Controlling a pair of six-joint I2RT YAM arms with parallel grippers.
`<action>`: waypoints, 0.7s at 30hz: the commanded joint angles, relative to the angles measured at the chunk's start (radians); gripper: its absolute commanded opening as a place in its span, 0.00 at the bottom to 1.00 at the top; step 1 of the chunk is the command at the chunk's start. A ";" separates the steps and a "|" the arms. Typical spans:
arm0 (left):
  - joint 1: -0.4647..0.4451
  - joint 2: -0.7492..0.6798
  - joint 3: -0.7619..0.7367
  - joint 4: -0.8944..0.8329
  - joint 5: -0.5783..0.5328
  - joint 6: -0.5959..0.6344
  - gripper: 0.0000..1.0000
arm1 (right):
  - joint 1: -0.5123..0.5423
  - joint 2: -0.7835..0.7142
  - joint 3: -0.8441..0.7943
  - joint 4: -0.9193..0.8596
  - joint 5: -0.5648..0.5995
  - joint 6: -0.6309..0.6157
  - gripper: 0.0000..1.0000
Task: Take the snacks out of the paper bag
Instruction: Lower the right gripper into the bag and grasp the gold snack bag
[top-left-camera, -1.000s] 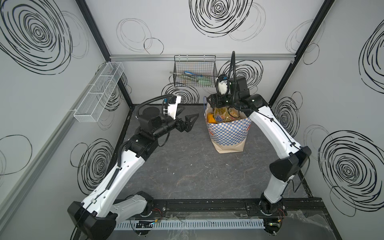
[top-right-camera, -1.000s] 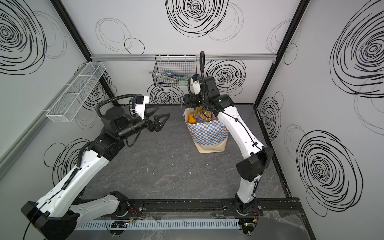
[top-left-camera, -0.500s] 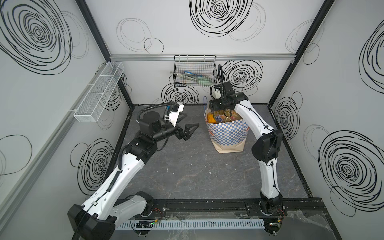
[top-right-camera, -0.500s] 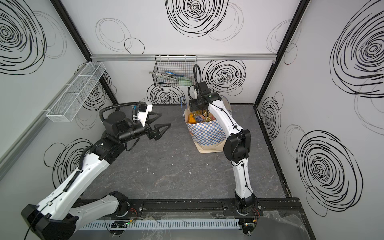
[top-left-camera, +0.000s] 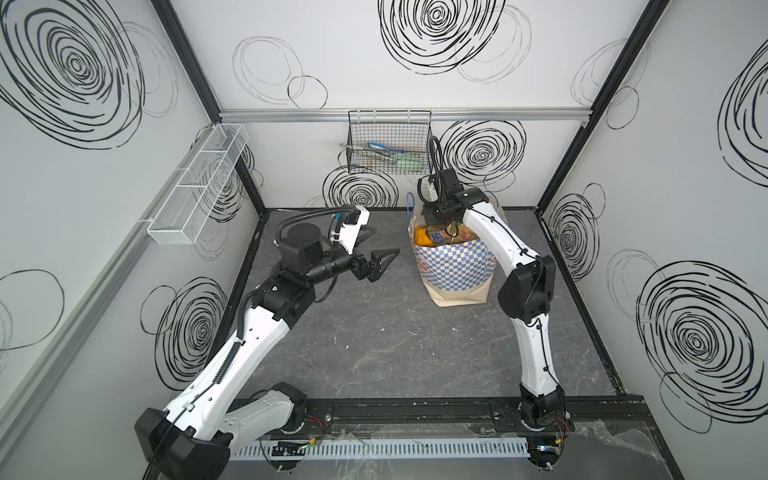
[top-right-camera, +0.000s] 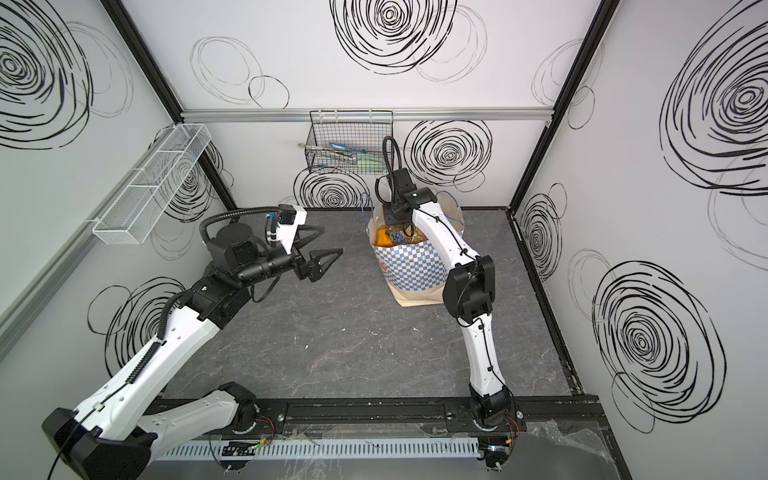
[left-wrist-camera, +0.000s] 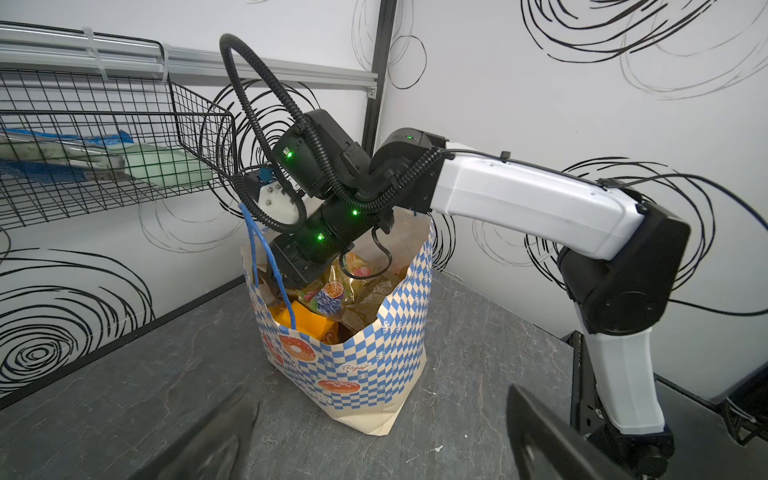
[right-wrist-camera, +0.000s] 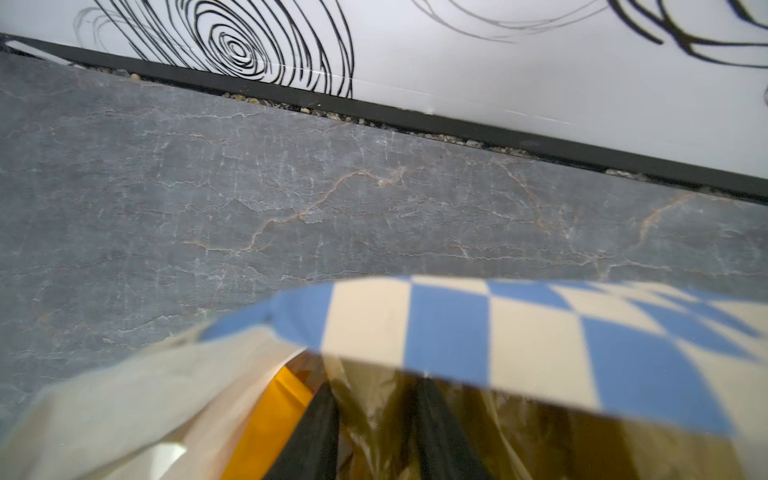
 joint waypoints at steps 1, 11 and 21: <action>-0.006 0.002 -0.010 0.034 -0.002 0.003 0.96 | 0.002 -0.026 0.020 -0.017 0.066 0.001 0.16; -0.005 -0.004 -0.030 0.079 0.051 -0.024 0.96 | 0.003 -0.159 0.020 0.057 0.116 -0.039 0.00; -0.006 -0.008 -0.044 0.125 0.130 -0.058 0.96 | 0.038 -0.268 0.016 0.188 0.183 -0.087 0.00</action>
